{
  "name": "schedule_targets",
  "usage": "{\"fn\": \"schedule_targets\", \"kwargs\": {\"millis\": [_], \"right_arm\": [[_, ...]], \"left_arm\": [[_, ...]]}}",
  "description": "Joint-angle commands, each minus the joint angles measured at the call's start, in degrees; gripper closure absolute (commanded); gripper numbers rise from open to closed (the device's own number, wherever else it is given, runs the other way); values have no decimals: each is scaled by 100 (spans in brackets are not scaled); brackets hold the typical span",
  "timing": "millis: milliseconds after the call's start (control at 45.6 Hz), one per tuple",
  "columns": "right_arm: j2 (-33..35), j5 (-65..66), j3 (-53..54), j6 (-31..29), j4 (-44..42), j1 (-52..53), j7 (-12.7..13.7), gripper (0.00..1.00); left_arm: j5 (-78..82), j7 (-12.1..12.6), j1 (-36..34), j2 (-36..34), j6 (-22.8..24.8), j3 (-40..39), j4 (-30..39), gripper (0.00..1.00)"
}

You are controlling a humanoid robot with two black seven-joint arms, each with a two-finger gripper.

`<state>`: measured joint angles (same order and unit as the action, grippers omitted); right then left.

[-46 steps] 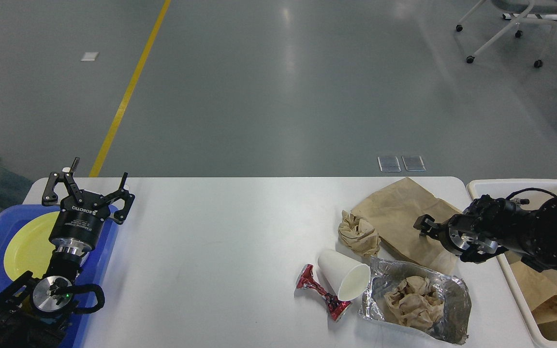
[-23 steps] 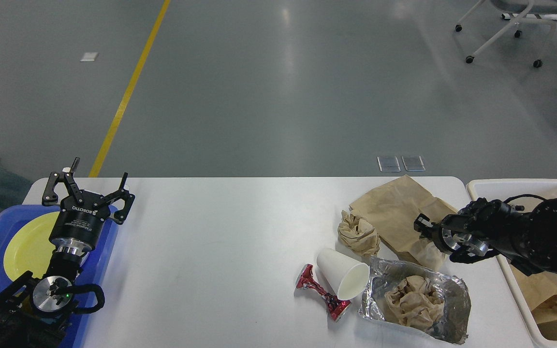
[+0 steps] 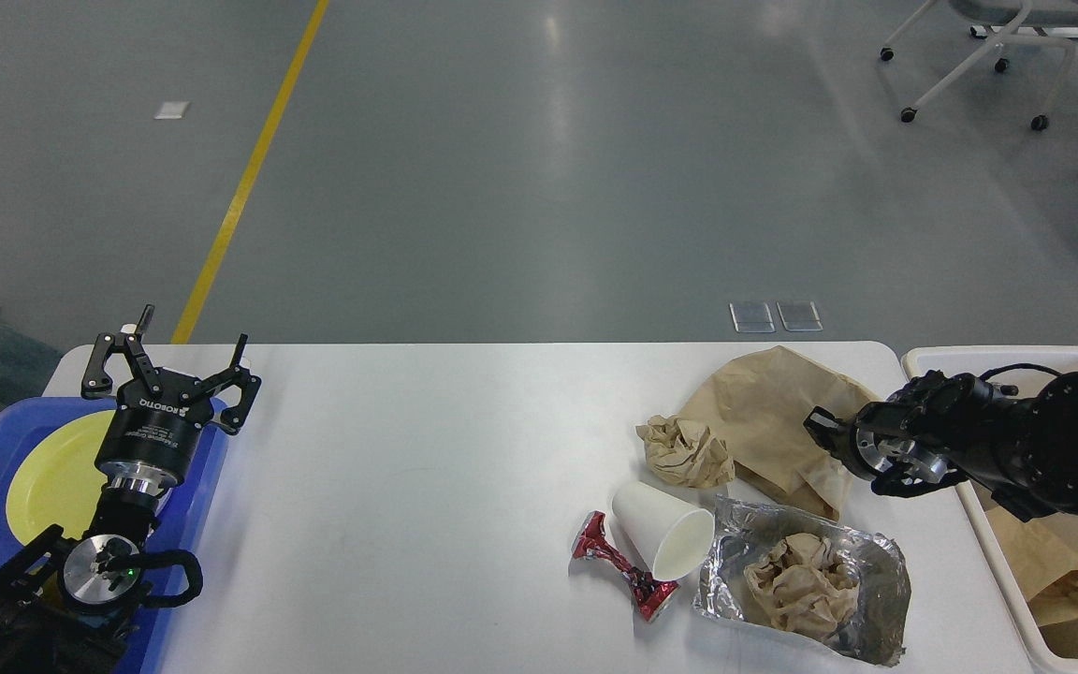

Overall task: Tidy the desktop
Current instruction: 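Lower the right gripper and grasp the second brown paper bag, then lift the second brown paper bag and drop it into the white bin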

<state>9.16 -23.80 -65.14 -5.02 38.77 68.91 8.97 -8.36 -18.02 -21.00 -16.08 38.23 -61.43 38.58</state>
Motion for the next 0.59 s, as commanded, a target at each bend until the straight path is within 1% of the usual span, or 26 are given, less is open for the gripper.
{"fn": "schedule_targets", "kwargs": {"millis": [0,175,263,483,570], "right_arm": [[130,-2,1,-34,16,210,8,100],[420,-11,-16,-245,333,728,8,100],[578,-11,-43,-499,587,1053,-1,100],[1096,50,-148,-1650,1167,2107,-1,100],[1228,164,-455,-2239,1492,2669,-10,100]], "left_arm": [[1,0,0,0,0,0,0,4],[1,0,0,0,0,0,9,4],[1,0,0,0,0,0,9,4],[1,0,0,0,0,0,0,4],[1,0,0,0,0,0,9,4]]}}
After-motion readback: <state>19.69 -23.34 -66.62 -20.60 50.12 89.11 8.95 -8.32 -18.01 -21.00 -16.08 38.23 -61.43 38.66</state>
